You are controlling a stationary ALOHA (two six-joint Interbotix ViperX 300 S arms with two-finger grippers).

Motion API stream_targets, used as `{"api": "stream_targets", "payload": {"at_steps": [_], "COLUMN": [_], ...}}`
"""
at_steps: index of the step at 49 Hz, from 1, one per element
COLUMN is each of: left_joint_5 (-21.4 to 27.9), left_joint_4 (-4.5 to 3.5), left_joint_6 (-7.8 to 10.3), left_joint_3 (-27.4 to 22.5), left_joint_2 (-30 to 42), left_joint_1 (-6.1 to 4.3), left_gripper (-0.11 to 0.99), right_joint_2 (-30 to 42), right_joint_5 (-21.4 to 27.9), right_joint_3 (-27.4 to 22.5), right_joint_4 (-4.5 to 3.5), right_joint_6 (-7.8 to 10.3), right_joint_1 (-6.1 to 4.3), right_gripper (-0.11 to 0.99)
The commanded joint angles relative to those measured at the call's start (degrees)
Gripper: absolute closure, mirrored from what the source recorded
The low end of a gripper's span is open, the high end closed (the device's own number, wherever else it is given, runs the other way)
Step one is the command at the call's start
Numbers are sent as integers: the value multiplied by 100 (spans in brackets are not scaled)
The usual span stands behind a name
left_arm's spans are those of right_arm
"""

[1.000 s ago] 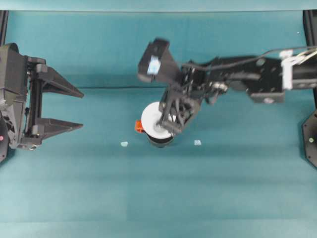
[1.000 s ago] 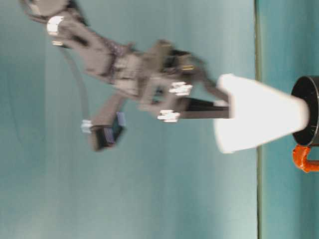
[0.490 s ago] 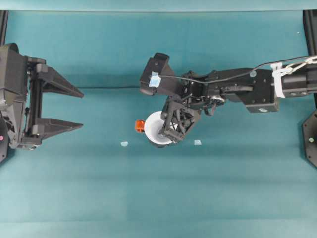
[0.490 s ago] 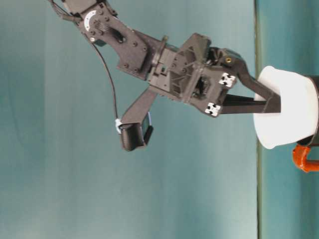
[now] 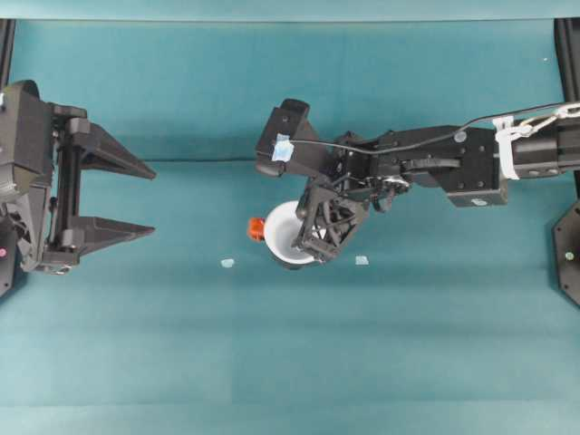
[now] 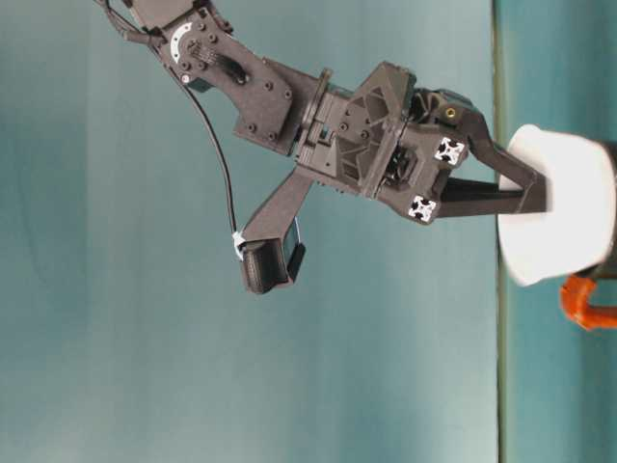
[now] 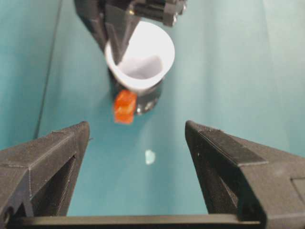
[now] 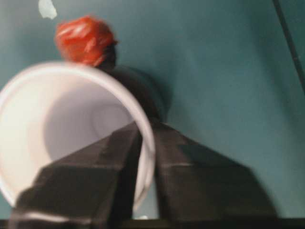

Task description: Put the paper cup into the moved red handle cup holder.

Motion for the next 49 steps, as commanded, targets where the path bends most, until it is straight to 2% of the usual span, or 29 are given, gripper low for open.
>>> {"api": "stream_targets", "payload": {"at_steps": [1, 5, 13, 16, 22, 28, 36, 41, 49], "left_joint_5": [-70, -79, -70, -79, -79, -70, -70, -62, -53], "left_joint_4": [9, 9, 9, 9, 9, 9, 9, 9, 9], "left_joint_6": [0, 0, -9, -9, -9, -9, -9, -9, 9], "left_joint_3": [-97, -97, -105, -105, -105, -97, -79, -79, -70], "left_joint_2": [0, 0, 0, 0, 0, -9, -44, -44, -53], "left_joint_1": [-9, -9, -9, -18, -44, -70, -70, -70, -88], "left_gripper": [-1, -1, -1, -1, -1, -1, -1, -1, -1], "right_joint_2": [-44, -44, -70, -114, -237, -475, -1037, -1512, -2145], "right_joint_5": [-26, -35, -79, -88, -62, 62, 290, 343, 264], "right_joint_3": [-97, -132, -237, -281, -360, -422, -510, -439, -158], "right_joint_4": [26, 18, 0, -18, -88, -202, -229, -237, -237], "right_joint_6": [18, 26, 18, 18, 18, 9, -35, -246, -747], "right_joint_1": [70, 97, 97, 88, 53, 26, -26, -18, -9], "right_gripper": [81, 64, 15, 2, 6, 6, 6, 6, 6]}}
